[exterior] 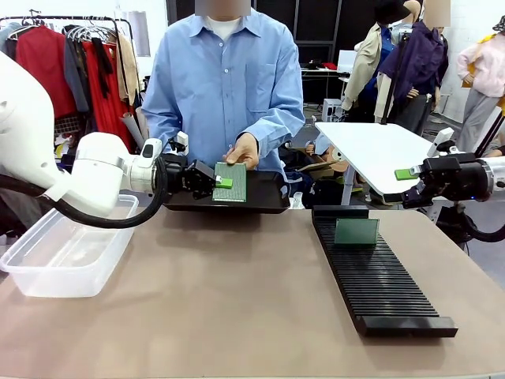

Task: Sort PCBs into racks and boxes based on the side picked up.
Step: If the short side of the Blank PCB is picked up, insert it into the PCB Rack ; if the long side is picked up, place it in the Organizing box.

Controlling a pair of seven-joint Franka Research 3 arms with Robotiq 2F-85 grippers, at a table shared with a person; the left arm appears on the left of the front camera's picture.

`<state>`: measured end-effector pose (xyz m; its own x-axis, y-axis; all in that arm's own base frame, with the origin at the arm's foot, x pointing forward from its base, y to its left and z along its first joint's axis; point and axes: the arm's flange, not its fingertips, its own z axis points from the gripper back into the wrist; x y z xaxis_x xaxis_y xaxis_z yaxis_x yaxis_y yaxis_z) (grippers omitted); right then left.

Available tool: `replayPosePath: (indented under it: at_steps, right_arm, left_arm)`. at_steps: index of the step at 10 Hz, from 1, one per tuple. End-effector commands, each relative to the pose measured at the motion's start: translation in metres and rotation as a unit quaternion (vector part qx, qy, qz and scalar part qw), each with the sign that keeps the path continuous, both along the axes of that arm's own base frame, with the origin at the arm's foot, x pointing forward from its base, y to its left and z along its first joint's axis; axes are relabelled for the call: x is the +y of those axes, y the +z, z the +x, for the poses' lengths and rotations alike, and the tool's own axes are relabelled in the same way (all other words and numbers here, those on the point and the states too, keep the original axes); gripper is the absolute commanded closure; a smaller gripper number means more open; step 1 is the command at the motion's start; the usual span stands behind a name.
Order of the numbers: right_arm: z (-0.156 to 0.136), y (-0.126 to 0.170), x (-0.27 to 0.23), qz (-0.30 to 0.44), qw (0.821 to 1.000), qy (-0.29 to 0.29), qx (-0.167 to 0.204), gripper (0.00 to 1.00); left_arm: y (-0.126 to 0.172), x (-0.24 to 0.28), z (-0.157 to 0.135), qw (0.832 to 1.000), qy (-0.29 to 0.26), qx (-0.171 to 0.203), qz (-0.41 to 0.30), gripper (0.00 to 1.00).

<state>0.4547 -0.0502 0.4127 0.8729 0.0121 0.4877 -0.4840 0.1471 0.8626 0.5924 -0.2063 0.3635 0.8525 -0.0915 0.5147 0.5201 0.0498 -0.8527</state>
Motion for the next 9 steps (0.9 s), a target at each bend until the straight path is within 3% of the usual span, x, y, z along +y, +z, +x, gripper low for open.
replayPosePath:
  at_steps: [1, 9]
  right_arm:
    - [0.0022, 0.0024, -0.0020, -0.005, 1.000, 0.000, -0.007, 0.00]
    - [0.0022, 0.0024, -0.0020, -0.005, 1.000, 0.000, -0.007, 0.00]
  left_arm:
    - [0.0008, -0.0004, -0.0002, 1.000, -0.001, -0.003, -0.001, 1.00]
    - [0.0008, -0.0004, -0.0002, 1.000, -0.001, -0.003, -0.001, 1.00]
